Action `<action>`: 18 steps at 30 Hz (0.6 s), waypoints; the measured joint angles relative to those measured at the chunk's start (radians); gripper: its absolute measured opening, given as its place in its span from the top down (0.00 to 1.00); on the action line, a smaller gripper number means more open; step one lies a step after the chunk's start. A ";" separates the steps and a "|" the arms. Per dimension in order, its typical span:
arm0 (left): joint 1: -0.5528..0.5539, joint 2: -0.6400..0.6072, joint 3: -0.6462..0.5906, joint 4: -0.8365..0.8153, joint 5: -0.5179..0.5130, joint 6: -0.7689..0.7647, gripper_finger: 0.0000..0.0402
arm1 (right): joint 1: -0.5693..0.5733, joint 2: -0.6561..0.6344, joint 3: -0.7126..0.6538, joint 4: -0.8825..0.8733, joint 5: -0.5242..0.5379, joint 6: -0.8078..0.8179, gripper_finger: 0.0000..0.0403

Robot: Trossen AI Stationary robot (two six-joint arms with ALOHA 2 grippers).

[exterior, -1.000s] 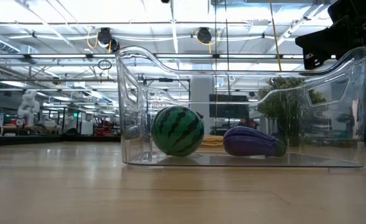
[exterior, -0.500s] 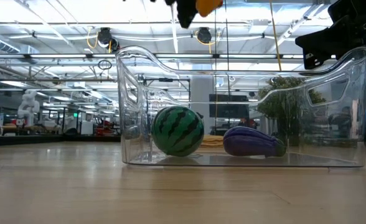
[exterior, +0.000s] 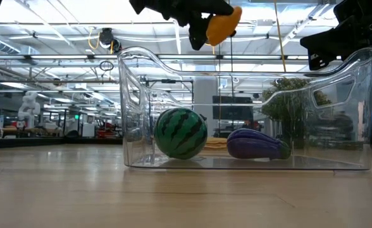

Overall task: Pick and placing Produce into tupperware
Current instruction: Put the croissant into the transparent bin

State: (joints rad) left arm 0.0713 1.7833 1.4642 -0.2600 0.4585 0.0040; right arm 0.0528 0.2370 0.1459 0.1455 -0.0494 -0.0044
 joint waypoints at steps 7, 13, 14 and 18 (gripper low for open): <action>-0.039 0.030 0.001 0.004 -0.012 -0.021 0.47 | 0.000 0.000 0.000 0.000 0.000 -0.004 1.00; -0.075 0.062 0.001 0.009 -0.140 -0.060 0.47 | 0.000 0.000 0.000 0.000 0.000 -0.007 1.00; -0.079 0.065 0.001 0.012 -0.154 -0.061 0.47 | 0.000 0.000 0.000 0.000 0.000 -0.007 1.00; -0.094 0.093 0.002 0.014 -0.186 -0.063 0.47 | 0.000 0.004 0.000 -0.001 0.000 -0.007 1.00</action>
State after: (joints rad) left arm -0.0224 1.8763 1.4658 -0.2464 0.2724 -0.0593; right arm 0.0531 0.2407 0.1455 0.1444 -0.0494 -0.0119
